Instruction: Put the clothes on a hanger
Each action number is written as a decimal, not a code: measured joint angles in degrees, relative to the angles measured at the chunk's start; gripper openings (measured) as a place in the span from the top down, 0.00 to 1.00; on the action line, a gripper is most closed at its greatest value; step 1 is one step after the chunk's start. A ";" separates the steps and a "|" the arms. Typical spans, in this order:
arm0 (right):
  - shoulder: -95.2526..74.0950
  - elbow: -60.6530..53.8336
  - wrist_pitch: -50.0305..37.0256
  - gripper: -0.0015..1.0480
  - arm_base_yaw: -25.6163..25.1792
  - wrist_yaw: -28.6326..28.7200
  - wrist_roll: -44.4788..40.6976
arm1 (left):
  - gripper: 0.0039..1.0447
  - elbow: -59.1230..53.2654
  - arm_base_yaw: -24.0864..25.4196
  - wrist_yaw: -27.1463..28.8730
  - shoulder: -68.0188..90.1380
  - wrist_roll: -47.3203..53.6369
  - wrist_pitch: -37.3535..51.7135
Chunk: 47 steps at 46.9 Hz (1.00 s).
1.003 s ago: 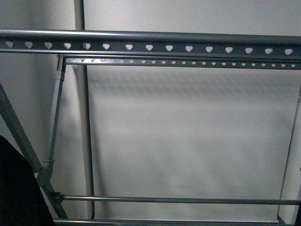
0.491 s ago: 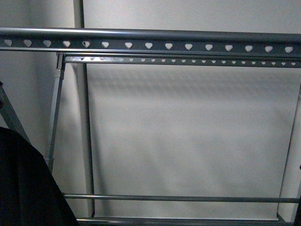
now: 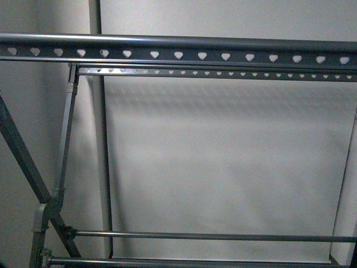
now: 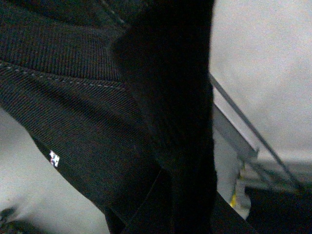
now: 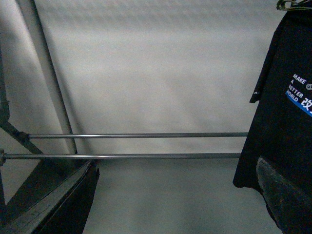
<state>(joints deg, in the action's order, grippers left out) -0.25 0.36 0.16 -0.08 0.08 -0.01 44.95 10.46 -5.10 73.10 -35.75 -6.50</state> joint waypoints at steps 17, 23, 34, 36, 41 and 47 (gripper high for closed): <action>0.00 0.00 0.00 0.07 0.00 -0.02 0.00 | 0.96 -1.33 -6.97 -35.32 -22.32 42.12 -28.30; 0.00 0.00 0.00 0.07 0.00 0.04 0.00 | 0.96 5.35 -6.43 -35.93 -13.53 63.89 -28.50; 0.00 0.00 0.00 0.07 0.00 0.00 0.00 | 0.96 15.06 -6.99 -37.81 4.87 107.73 -13.31; 0.00 0.00 0.00 0.07 0.00 0.00 0.00 | 0.96 16.52 -7.65 -38.23 6.75 112.06 -11.80; 0.00 0.00 0.00 0.07 0.00 0.02 0.00 | 0.96 20.59 -10.16 -38.73 11.67 126.70 -6.47; 0.00 0.00 0.00 0.07 0.00 0.00 0.00 | 0.96 23.98 -12.17 -38.42 14.67 134.68 -5.31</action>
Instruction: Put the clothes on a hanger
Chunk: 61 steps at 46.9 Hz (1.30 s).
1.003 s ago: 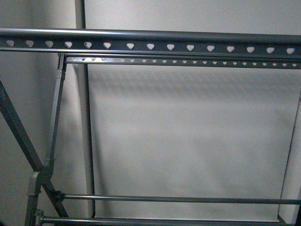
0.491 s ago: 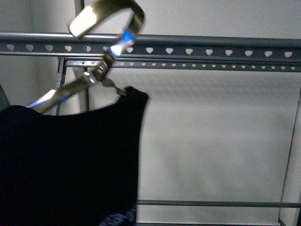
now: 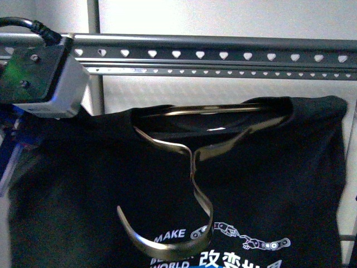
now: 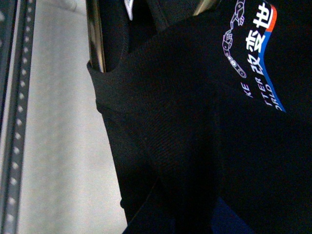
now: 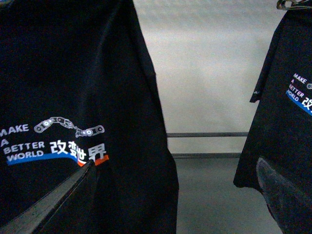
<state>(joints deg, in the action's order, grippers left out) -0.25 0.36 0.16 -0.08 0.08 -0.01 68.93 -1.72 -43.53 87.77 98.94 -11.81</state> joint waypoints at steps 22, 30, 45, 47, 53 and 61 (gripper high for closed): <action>-0.90 0.31 0.70 0.07 -1.05 3.96 1.16 | 0.96 0.55 -2.14 0.42 2.27 8.55 7.58; -28.87 12.37 -14.64 0.07 -15.87 42.91 -0.76 | 0.96 0.52 -2.47 0.07 2.27 8.59 7.63; -59.71 31.15 -8.72 0.07 -5.40 44.96 -85.26 | 0.96 0.50 -2.16 0.26 2.36 8.63 7.63; -61.88 33.22 -10.78 0.07 -3.34 43.63 -90.92 | 0.96 0.50 -2.16 0.28 2.36 8.68 7.63; -69.00 39.56 -12.37 0.07 1.09 38.23 -98.84 | 0.96 0.50 -2.16 0.26 2.36 8.72 7.63; -78.99 44.96 -16.85 0.20 3.19 32.83 -98.55 | 0.96 0.50 -2.14 0.24 2.36 8.72 7.63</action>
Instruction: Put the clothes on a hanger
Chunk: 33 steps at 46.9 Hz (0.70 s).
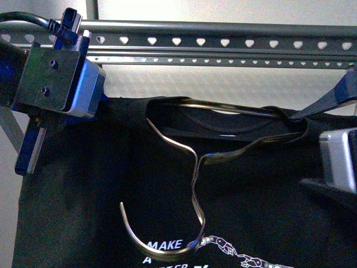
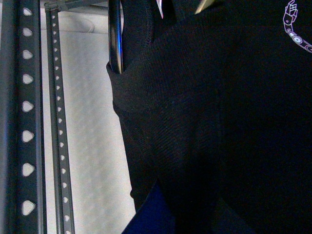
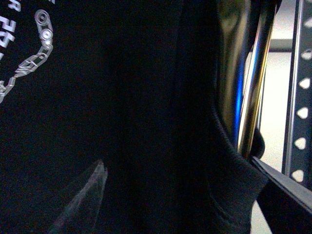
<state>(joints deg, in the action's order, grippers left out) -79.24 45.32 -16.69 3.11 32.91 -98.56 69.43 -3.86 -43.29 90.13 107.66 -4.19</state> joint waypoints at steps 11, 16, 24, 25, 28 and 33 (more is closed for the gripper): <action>-3.87 3.48 -5.77 0.55 1.16 -1.31 7.65 | 0.96 0.00 -0.02 0.02 0.00 0.00 0.00; -2.73 3.41 -4.83 0.75 1.07 -1.33 10.34 | 0.96 0.00 0.00 -0.02 0.00 0.00 0.00; -0.94 0.39 -3.32 0.97 -1.60 0.63 12.74 | 0.85 0.00 -0.17 -0.68 -0.02 -0.02 0.09; -0.90 0.00 -2.97 0.97 -2.05 0.68 13.16 | 0.82 0.00 -0.17 -0.76 -0.02 -0.02 0.11; -0.87 -1.95 -0.72 0.97 -4.59 1.75 14.86 | 0.68 0.00 -0.15 -0.81 -0.15 -0.02 0.11; -0.94 -5.16 3.78 0.97 -9.14 4.48 14.82 | 0.47 0.00 -0.02 -0.74 -0.15 -0.02 0.13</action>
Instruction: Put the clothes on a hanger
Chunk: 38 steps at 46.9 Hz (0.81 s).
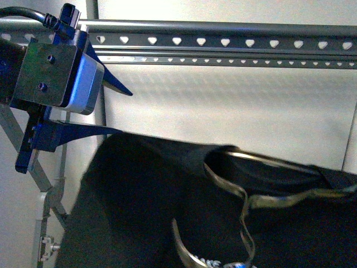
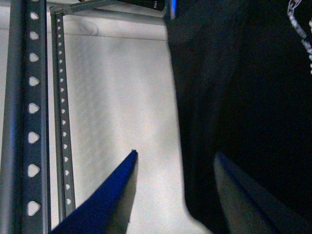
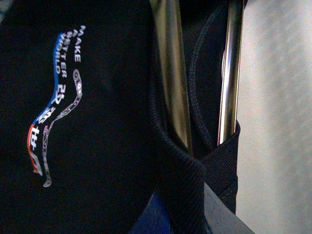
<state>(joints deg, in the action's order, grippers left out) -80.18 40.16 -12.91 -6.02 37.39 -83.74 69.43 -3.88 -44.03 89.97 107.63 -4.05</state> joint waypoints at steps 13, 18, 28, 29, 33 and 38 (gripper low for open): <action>-2.01 -1.97 6.82 0.97 -7.48 1.25 3.93 | 0.04 -4.20 0.33 12.76 -0.22 -32.54 20.00; -2.05 1.53 10.58 0.97 -8.98 1.62 14.10 | 0.06 -2.38 3.17 25.51 -0.87 -78.18 23.63; -2.27 10.88 18.91 0.97 -9.42 -3.80 36.87 | 0.06 -4.92 7.98 28.50 -5.01 -120.52 22.27; -2.56 12.83 20.31 0.97 -9.20 -4.59 40.70 | 0.10 -6.43 7.43 31.45 -6.05 -120.30 23.61; -3.32 19.26 22.03 0.97 -8.72 -3.78 53.79 | 0.27 -16.06 4.70 42.64 -12.79 -114.27 29.00; -4.28 27.96 23.32 0.97 -7.65 -3.02 69.44 | 0.51 -29.44 3.63 43.50 -21.44 -109.68 34.34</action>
<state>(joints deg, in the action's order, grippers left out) -84.47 68.12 10.41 -13.67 34.37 -14.31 39.99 -0.25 -0.54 68.53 -2.04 30.28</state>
